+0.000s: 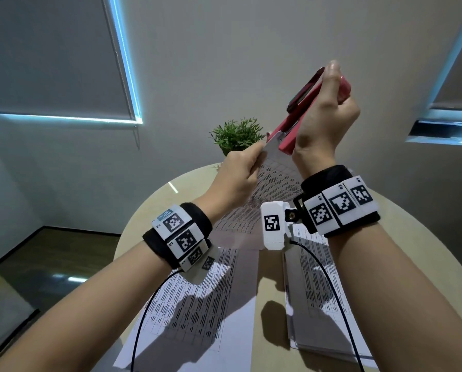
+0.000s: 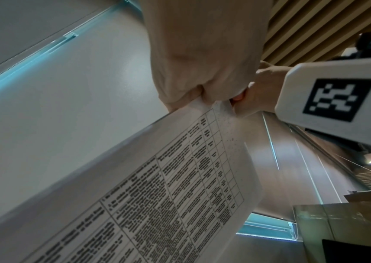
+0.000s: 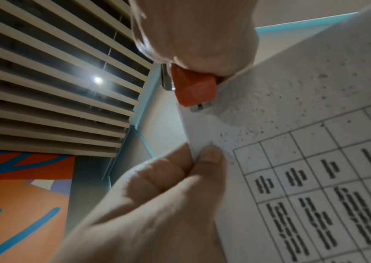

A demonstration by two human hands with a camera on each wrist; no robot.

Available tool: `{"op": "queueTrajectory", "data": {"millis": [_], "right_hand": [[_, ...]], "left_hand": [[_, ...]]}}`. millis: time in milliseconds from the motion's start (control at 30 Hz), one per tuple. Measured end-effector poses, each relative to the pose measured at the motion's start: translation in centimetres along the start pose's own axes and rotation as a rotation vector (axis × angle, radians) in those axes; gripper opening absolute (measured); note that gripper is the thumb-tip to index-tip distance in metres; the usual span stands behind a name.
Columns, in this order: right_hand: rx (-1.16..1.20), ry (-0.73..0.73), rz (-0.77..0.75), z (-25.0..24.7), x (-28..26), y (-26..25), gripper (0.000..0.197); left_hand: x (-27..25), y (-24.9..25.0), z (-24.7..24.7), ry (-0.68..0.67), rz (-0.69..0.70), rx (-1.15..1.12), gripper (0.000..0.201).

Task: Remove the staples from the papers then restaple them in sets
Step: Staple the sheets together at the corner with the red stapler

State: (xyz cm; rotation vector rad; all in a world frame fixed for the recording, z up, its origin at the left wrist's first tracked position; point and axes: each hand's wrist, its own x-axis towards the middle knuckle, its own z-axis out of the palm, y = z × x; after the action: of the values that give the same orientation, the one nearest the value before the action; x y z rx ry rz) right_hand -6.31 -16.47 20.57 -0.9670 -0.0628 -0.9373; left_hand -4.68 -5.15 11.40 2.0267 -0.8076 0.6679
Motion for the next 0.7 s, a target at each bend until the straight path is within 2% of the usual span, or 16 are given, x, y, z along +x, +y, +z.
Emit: {"op": "queueTrajectory", "data": {"millis": [233,300,400,500,600,700], "right_hand": [[-0.007,0.011,-0.009,-0.3,0.1,0.6,0.039],[-0.009,0.011,-0.017,-0.4,0.1,0.6,0.039],[0.019,0.026,-0.02,-0.6,0.4,0.4,0.038],[0.113,0.124,-0.027,-0.9,1.5,0.1,0.033],[0.198,0.229,-0.066,-2.1,2.8,-0.3,0.029],[0.221,0.269,-0.081,-3.8,3.8,-1.0,0.026]], "left_hand": [[-0.4,-0.5,0.5,-0.052,-0.042,-0.009,0.013],[-0.8,-0.8,0.4,-0.116,-0.036,-0.011,0.006],[-2.0,-2.2,0.2,-0.262,-0.093,0.087,0.018],[-2.9,-5.0,-0.3,-0.253,-0.29,0.091,0.025],[-2.5,-6.9,-1.4,-0.08,-0.569,-0.126,0.03],[-1.3,-7.5,-2.2,0.091,-0.816,-0.333,0.012]]}}
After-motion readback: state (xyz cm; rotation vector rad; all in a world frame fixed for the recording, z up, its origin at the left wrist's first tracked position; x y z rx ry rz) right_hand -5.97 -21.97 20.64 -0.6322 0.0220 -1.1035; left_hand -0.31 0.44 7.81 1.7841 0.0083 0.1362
